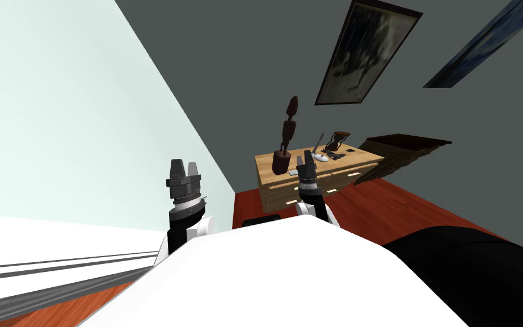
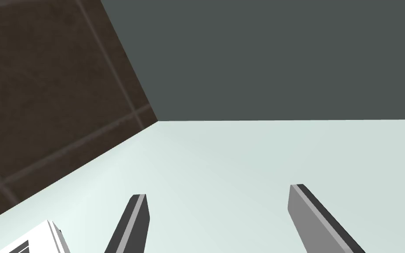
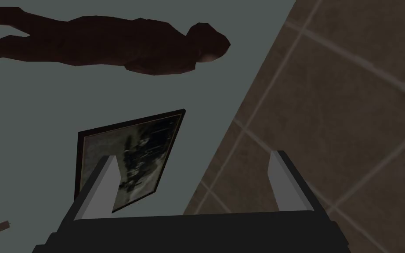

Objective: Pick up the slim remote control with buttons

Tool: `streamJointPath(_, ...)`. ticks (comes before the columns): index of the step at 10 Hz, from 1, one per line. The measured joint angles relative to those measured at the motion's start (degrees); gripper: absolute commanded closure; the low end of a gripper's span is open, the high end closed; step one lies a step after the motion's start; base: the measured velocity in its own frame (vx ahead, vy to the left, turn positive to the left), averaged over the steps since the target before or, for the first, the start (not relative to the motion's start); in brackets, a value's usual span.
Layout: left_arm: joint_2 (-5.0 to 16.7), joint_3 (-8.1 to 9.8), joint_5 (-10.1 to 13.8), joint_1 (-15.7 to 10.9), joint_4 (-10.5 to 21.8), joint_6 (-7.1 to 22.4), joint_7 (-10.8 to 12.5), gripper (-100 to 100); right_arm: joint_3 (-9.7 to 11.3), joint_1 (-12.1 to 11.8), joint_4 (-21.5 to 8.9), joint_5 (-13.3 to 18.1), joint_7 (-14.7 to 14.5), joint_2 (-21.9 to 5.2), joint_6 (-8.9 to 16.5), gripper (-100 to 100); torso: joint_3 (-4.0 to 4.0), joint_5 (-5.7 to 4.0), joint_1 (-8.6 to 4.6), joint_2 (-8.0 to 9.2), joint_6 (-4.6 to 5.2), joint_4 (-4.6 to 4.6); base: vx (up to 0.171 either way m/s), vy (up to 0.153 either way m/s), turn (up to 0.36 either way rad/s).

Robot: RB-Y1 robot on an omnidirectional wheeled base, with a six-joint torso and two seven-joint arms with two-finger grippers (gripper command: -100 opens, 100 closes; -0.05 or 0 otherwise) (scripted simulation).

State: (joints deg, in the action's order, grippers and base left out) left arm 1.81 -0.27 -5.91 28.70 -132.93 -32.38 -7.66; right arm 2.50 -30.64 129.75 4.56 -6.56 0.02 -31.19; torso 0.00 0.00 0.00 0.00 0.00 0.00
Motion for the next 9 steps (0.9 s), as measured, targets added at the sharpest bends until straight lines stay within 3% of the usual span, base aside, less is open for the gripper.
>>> streamJointPath(3, 0.00, 0.00, 0.00, -0.01, 0.00, 0.00, 0.00, 0, 1.87, -1.31, 0.11, 1.41, 0.07, -3.68, 1.23, -100, 0.23, 0.00, -0.02, 0.40, 0.00, 0.08, -0.117, 0.000, -0.002)
streamJointPath(7, 0.00, 0.00, 0.00, -0.02, 0.01, 0.01, 0.00, 0, 6.31, -3.29, -1.62, 5.18, 0.15, -9.66, 4.24, -100, 0.42, -0.01, -0.06, 0.72, 0.00, 0.16, -0.177, -0.009, 0.025)
streamJointPath(9, 0.00, 0.00, 0.00, -0.02, 0.01, 0.01, 0.00, 0, 9.43, -3.82, -5.19, 7.97, -0.52, -12.33, 4.90, -100, 0.44, -0.01, -0.05, 0.77, 0.00, 0.17, -0.170, -0.008, 0.042)
